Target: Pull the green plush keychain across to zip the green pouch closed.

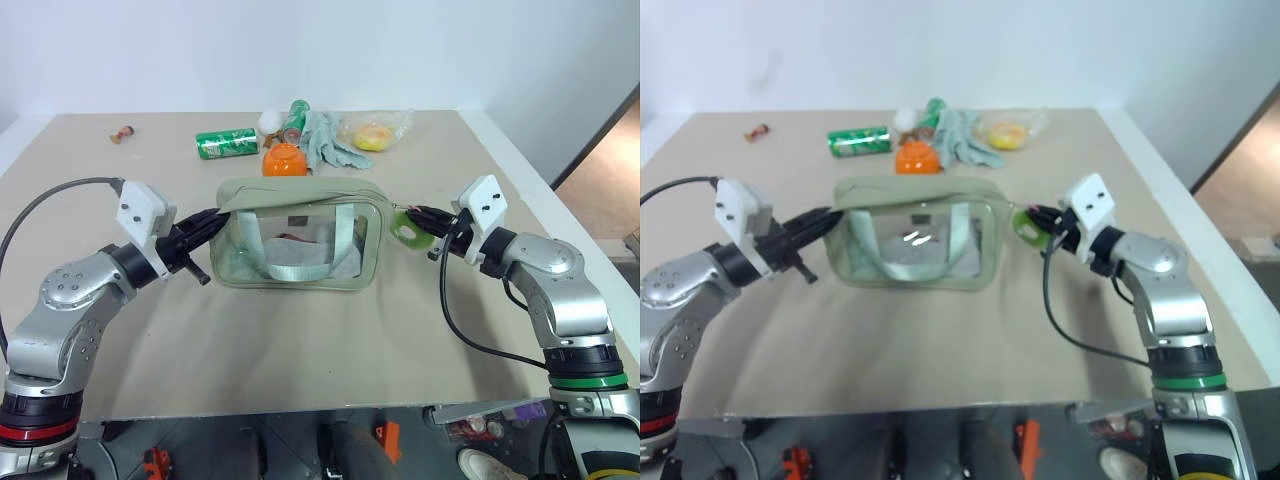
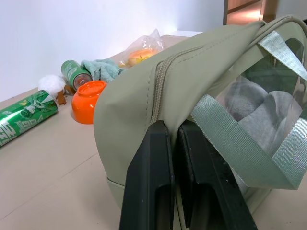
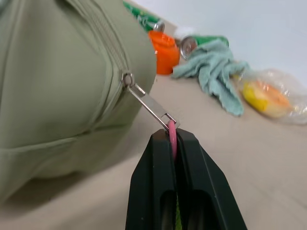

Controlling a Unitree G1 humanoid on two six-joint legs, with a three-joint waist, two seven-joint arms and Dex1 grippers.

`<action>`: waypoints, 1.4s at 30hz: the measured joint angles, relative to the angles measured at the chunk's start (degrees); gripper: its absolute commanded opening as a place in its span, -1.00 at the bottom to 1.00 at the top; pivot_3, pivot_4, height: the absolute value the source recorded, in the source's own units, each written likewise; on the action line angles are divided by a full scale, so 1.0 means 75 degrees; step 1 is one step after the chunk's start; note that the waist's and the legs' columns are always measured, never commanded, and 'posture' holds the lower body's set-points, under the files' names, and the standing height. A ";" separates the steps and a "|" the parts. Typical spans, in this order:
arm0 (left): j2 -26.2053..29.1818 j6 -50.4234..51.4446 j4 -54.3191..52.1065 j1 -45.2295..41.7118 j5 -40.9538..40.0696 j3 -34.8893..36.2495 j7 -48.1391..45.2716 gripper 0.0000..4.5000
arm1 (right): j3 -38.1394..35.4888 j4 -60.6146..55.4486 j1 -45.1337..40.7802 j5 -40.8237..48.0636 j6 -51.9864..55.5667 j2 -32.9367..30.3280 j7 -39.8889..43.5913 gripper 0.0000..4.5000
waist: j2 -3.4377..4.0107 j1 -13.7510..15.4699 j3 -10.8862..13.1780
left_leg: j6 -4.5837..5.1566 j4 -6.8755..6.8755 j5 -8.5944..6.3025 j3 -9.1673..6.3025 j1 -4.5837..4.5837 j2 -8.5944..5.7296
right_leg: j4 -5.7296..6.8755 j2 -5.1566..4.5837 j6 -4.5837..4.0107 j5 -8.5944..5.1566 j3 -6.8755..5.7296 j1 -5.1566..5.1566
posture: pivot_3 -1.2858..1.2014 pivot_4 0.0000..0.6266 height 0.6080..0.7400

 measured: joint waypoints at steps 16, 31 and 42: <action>-0.0015 -0.0079 -0.0050 0.0002 0.0187 -0.0024 0.0004 -1.00 | 0.0003 -0.0826 0.0995 0.0214 0.0652 -0.0230 -0.0059 -0.99 | -0.0001 0.0001 -0.0001 | 0.0000 0.0004 0.0000 -0.0001 0.0005 -0.0002 | 0.0000 -0.0006 0.0009 0.0002 0.0001 0.0007 | 0.03 -0.52 1.00; -0.0074 0.0089 0.0073 -0.0008 0.0145 0.0082 0.0193 -0.58 | 0.0095 -0.0951 0.0868 0.0466 0.1172 0.0402 -0.0085 -0.32 | -0.0002 -0.0011 -0.0001 | 0.0001 0.0005 0.0001 0.0002 0.0014 0.0005 | 0.0001 0.0021 0.0003 0.0010 0.0008 0.0009 | 0.03 -0.52 1.00; -0.0031 0.0633 -0.0058 -0.0141 -0.0869 0.0850 0.0279 0.97 | -0.0479 -0.0957 0.0706 0.1445 0.1476 0.0035 0.0632 1.00 | -0.0002 0.0008 -0.0001 | 0.0001 0.0006 0.0001 0.0000 0.0006 -0.0004 | 0.0000 0.0013 0.0007 0.0007 0.0004 0.0009 | 0.03 -0.52 1.00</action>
